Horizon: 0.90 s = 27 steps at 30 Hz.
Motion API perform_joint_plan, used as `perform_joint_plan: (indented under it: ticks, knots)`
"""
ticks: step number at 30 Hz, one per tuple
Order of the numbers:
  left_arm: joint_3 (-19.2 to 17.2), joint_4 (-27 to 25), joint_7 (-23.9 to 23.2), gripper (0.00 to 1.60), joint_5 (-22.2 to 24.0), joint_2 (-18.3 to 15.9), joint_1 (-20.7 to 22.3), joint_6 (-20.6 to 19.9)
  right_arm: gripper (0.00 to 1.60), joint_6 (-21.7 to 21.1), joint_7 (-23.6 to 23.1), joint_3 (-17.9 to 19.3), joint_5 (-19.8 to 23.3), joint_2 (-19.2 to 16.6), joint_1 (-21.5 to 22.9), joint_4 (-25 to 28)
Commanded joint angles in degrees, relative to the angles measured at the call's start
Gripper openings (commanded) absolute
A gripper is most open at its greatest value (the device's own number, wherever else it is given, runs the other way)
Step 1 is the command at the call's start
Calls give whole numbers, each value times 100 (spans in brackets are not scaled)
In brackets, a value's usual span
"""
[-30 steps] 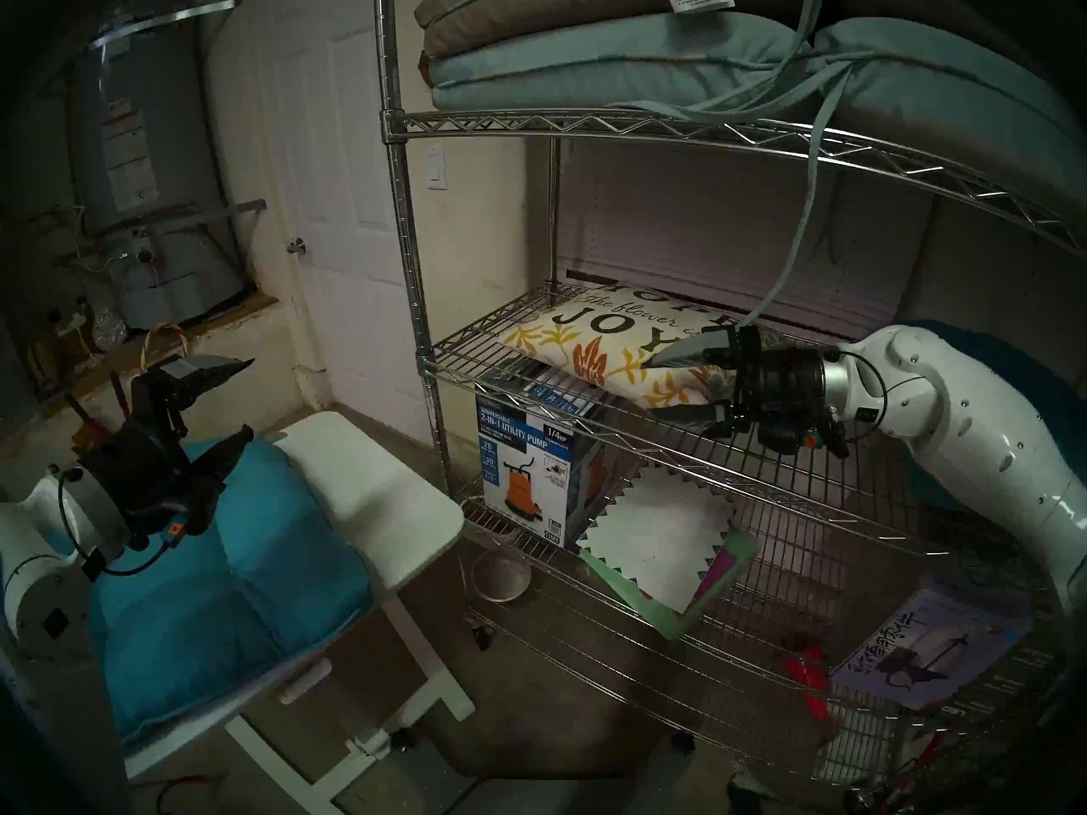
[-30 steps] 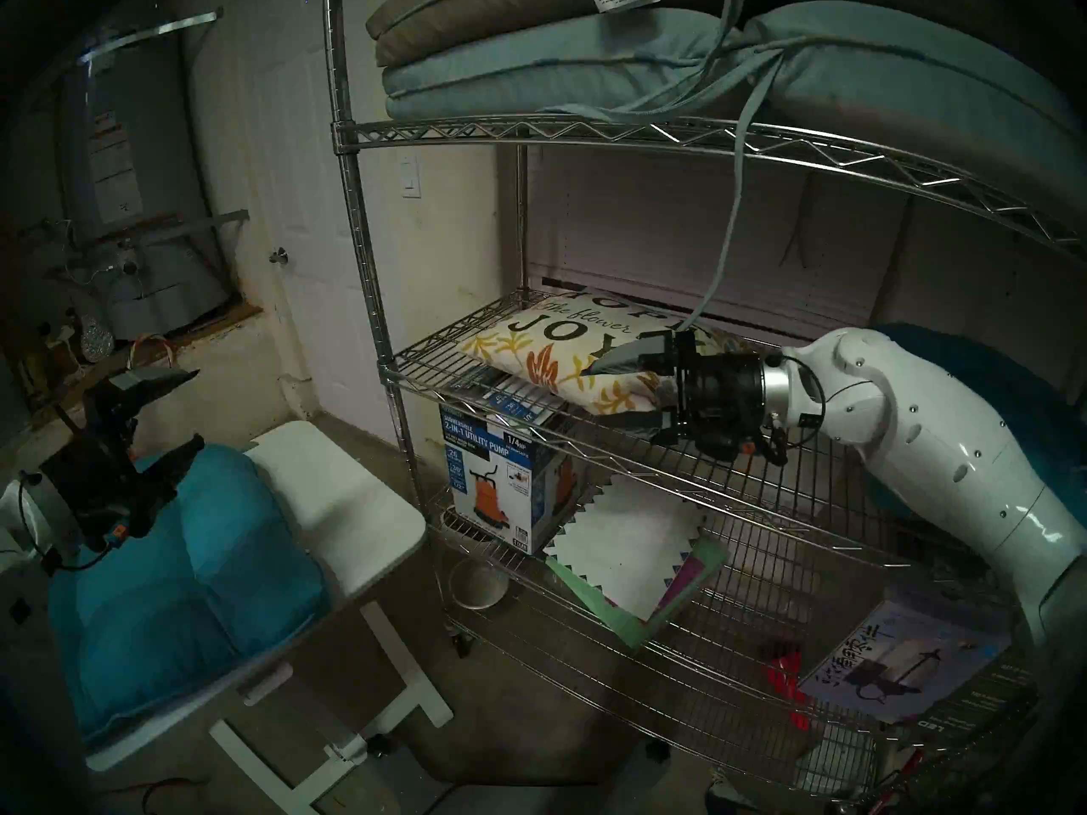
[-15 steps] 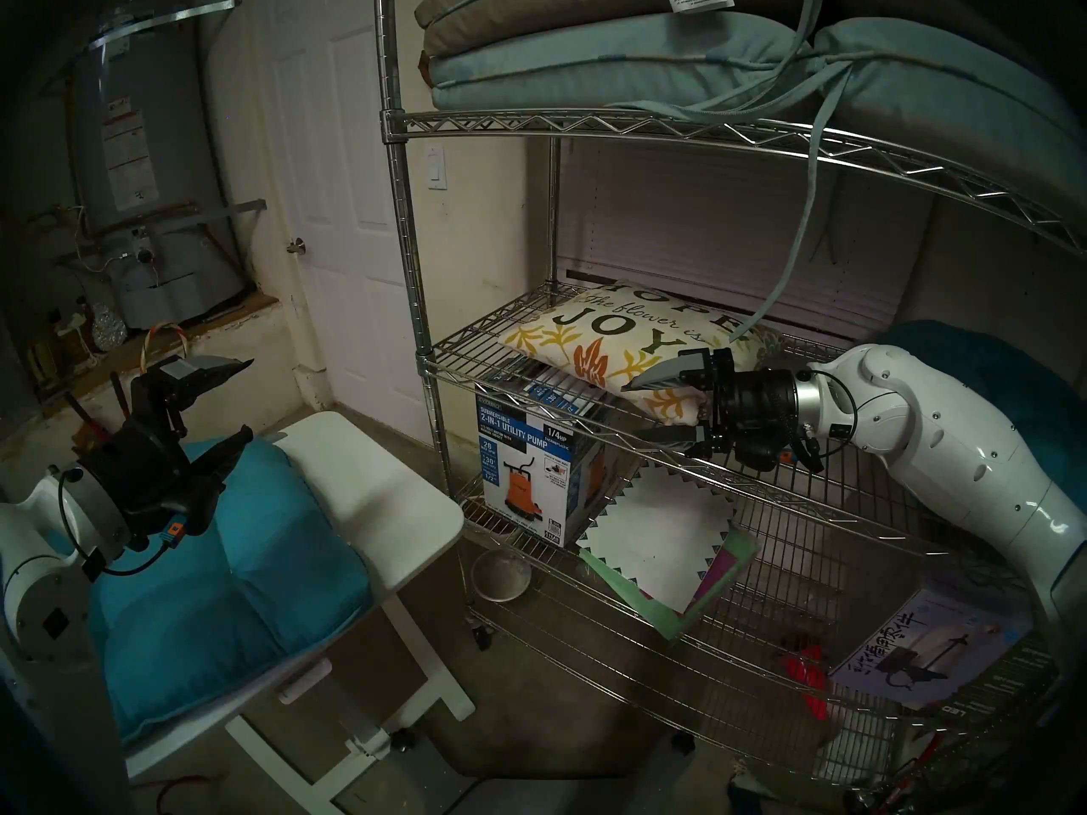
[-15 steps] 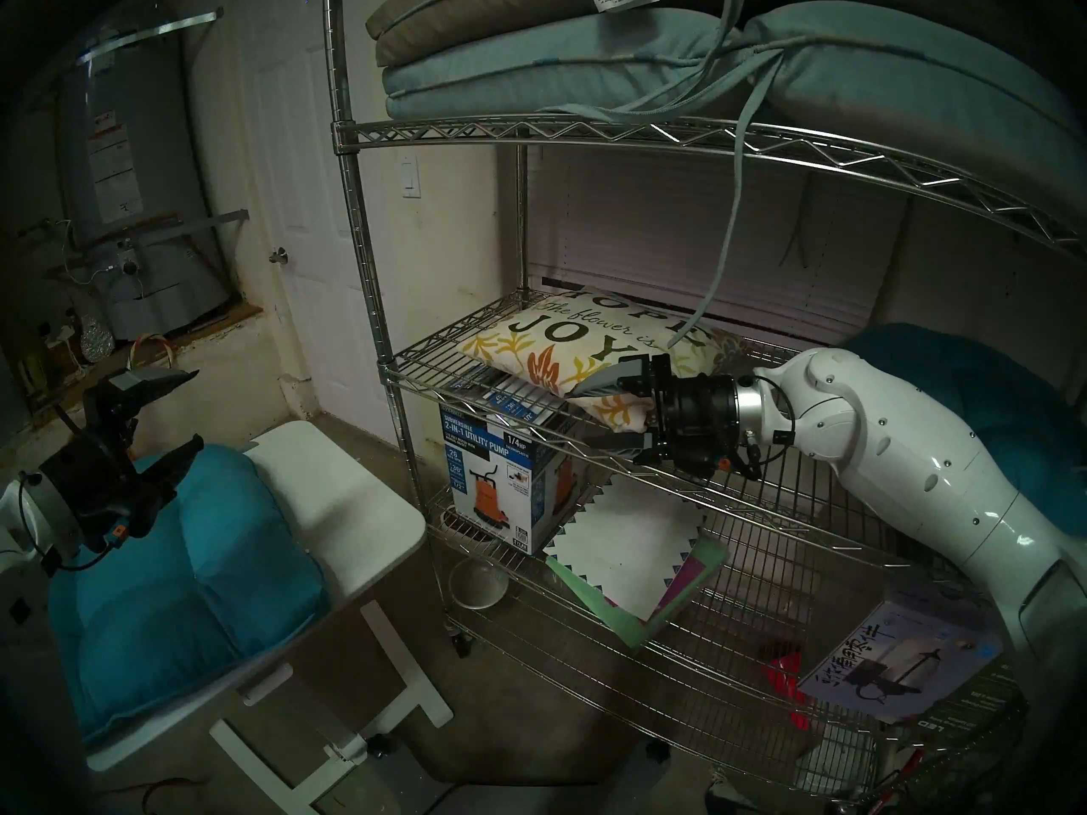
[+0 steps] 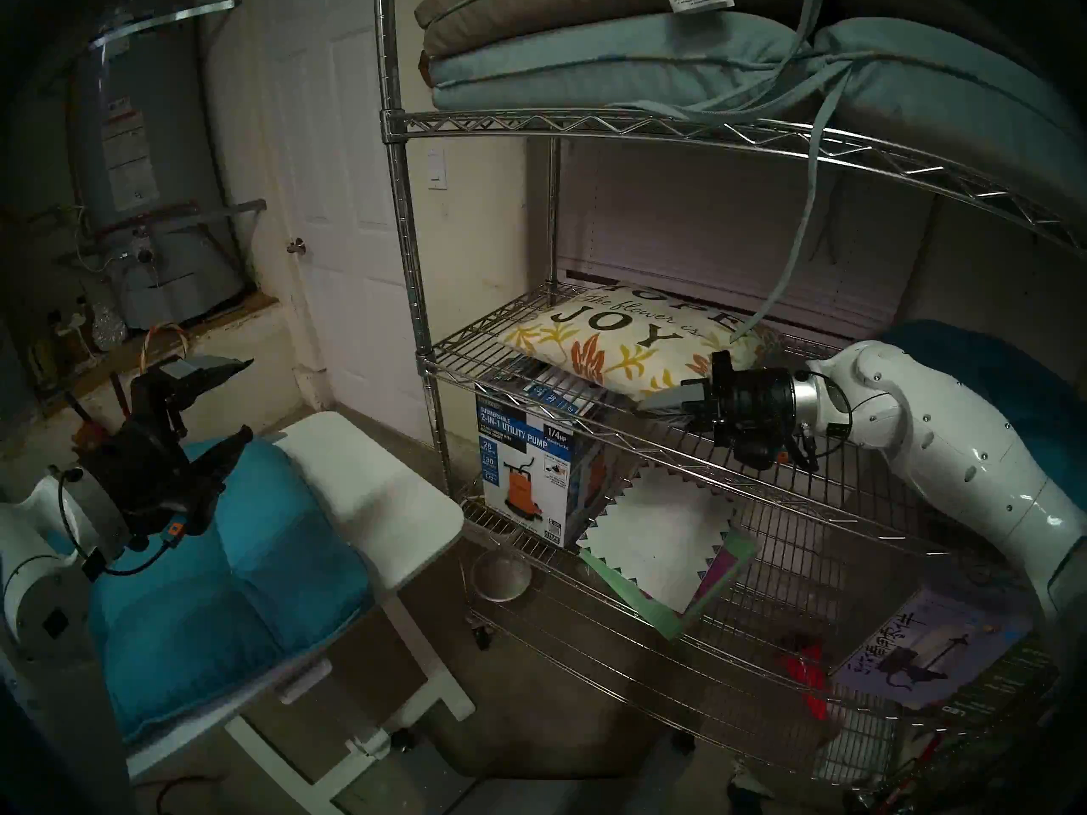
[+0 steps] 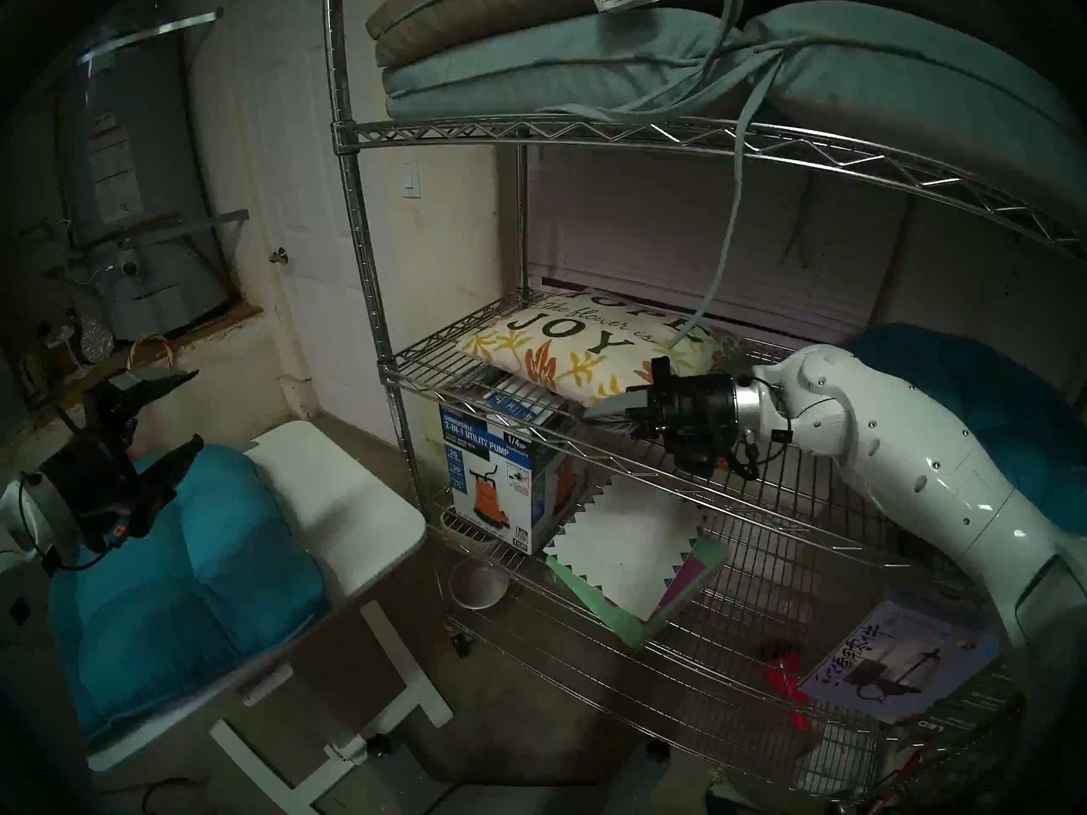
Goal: Take cushion off the shelf
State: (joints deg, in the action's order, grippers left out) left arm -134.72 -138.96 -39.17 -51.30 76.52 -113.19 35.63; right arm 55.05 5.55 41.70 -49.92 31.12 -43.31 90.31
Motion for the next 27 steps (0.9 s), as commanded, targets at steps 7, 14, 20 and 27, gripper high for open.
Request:
perform_joint_plan:
  ticks: [7, 14, 20, 27]
  knots:
    - [-19, -104, -2, 160, -3, 3, 30, 19, 0, -5, -23, -266, -95, 580, 259, 484]
    - [-21, -104, -15, 160, -3, 17, 45, 35, 0, -5, -165, -530, -76, 955, 361, 644]
    - [-23, -104, -28, 160, -4, 30, 56, 46, 0, -5, -350, -705, 40, 1155, 443, 789]
    - [-25, -104, -44, 160, -7, 46, 68, 58, 0, -5, -528, -785, 221, 1233, 543, 898]
